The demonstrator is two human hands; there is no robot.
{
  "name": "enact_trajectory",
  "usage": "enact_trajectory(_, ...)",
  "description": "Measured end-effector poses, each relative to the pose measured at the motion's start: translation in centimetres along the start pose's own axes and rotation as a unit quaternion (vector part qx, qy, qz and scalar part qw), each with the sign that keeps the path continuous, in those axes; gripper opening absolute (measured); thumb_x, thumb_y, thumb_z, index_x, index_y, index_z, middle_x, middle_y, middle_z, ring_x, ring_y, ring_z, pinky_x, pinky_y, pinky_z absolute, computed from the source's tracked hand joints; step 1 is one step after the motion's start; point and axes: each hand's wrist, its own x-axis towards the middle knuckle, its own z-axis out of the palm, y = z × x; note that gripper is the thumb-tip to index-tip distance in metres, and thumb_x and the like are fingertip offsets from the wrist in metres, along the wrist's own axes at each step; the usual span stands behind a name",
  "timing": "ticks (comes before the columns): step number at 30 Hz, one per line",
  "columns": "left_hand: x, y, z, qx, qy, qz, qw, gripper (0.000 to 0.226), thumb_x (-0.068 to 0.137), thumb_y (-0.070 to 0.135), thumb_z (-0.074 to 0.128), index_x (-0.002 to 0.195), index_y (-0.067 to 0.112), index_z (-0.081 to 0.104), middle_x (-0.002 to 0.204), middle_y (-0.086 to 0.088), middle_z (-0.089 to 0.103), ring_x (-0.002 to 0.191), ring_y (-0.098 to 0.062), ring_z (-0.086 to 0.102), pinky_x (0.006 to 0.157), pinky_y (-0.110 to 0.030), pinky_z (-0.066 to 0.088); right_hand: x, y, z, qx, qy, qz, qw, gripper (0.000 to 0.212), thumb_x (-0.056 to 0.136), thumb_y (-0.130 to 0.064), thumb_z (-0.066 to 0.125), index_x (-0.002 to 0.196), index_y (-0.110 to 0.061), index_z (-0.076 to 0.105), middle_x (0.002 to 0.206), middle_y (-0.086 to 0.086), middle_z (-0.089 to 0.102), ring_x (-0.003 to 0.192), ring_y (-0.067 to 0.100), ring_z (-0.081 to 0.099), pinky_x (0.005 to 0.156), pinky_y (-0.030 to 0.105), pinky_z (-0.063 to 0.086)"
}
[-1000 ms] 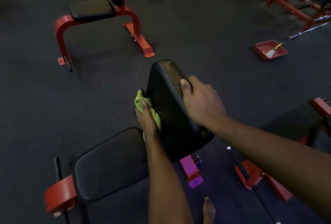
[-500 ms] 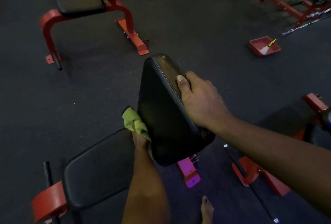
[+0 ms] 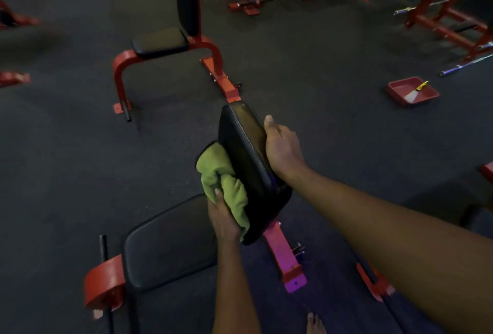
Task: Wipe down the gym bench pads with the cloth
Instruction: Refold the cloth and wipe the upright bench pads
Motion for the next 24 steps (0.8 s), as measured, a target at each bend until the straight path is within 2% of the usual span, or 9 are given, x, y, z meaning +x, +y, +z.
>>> enact_trajectory(2,-1.5,3.5,0.5,0.015,0.000,0.034,0.999,0.045,0.102,0.045,0.042,0.132,0.014,0.055,0.126,-0.014,0.062,0.119,-0.033,0.058,0.103,-0.051,0.044,0.1,0.1,-0.8,0.080,-0.020,0.061,0.995,0.063,0.109,-0.050,0.027,0.124,-0.005,0.068,0.128,0.019,0.065,0.118,0.035,0.058,0.101,0.042,0.045)
enact_trajectory(4,-2.8,7.0,1.7,0.051,-0.003,0.094,0.994,0.038,0.094,0.049,0.048,0.126,0.028,0.055,0.127,-0.007,0.060,0.119,-0.028,0.057,0.103,-0.047,0.045,0.0,1.1,-2.2,0.225,-0.088,0.135,0.961,0.065,0.110,-0.049,0.022,0.118,-0.003,0.069,0.107,0.019,0.067,0.092,0.031,0.062,0.078,0.035,0.049)
enact_trajectory(6,-4.7,9.1,3.6,0.121,-0.013,0.160,0.980,0.046,0.089,0.052,0.052,0.130,0.031,0.049,0.140,-0.010,0.050,0.129,-0.030,0.048,0.107,-0.050,0.041,-0.3,2.9,-4.8,0.300,-0.155,0.171,0.926,0.070,0.109,-0.053,0.015,0.102,-0.009,0.069,0.081,0.013,0.060,0.066,0.024,0.053,0.058,0.027,0.040)
enact_trajectory(8,-6.9,9.7,5.6,0.300,-0.006,0.198,0.933,0.060,0.085,0.056,0.047,0.141,0.040,0.035,0.157,-0.012,0.028,0.141,-0.037,0.030,0.112,-0.053,0.033,-0.2,4.6,-6.8,0.336,-0.173,0.172,0.910,0.073,0.107,-0.058,0.013,0.102,-0.008,0.065,0.074,0.012,0.057,0.059,0.023,0.050,0.054,0.026,0.038)
enact_trajectory(10,-6.6,10.0,6.9,0.418,0.007,0.203,0.885,0.065,0.082,0.054,0.045,0.146,0.049,0.034,0.162,-0.009,0.016,0.143,-0.038,0.022,0.110,-0.053,0.031,0.0,5.5,-7.8,0.354,-0.162,0.164,0.906,0.076,0.105,-0.062,0.010,0.111,-0.008,0.063,0.073,0.012,0.063,0.054,0.024,0.055,0.054,0.029,0.043)
enact_trajectory(13,-2.1,12.6,9.0,0.447,0.012,0.153,0.881,0.060,0.088,0.050,0.051,0.146,0.047,0.037,0.163,-0.010,0.014,0.144,-0.039,0.021,0.111,-0.052,0.030,0.0,6.6,-9.3,0.360,-0.138,0.155,0.910,0.075,0.104,-0.061,0.006,0.126,-0.010,0.056,0.093,0.021,0.069,0.063,0.029,0.063,0.057,0.031,0.046)
enact_trajectory(16,2.8,15.6,10.0,0.486,-0.028,0.074,0.870,0.058,0.093,0.049,0.051,0.148,0.048,0.033,0.165,-0.007,0.006,0.146,-0.040,0.015,0.114,-0.055,0.024,-0.4,7.1,-9.7,0.380,-0.099,0.163,0.905,0.068,0.106,-0.058,0.010,0.137,-0.011,0.048,0.105,0.025,0.064,0.067,0.029,0.063,0.048,0.027,0.047)
enact_trajectory(20,0.8,13.8,9.1,0.490,-0.016,0.191,0.850,0.057,0.091,0.045,0.051,0.146,0.034,0.045,0.163,-0.009,0.021,0.150,-0.031,0.015,0.118,-0.045,0.019,-0.4,7.2,-9.2,0.380,-0.105,0.183,0.901,0.073,0.107,-0.054,0.009,0.131,-0.003,0.056,0.092,0.020,0.062,0.063,0.025,0.057,0.043,0.024,0.044)
enact_trajectory(24,-1.7,11.9,7.3,0.399,-0.022,0.223,0.889,0.055,0.085,0.038,0.055,0.139,0.029,0.055,0.162,-0.009,0.023,0.147,-0.029,0.023,0.116,-0.039,0.023,-0.1,7.0,-6.5,0.399,-0.089,0.190,0.892,0.074,0.108,-0.052,0.011,0.111,0.002,0.062,0.075,0.016,0.059,0.047,0.018,0.055,0.039,0.020,0.039)
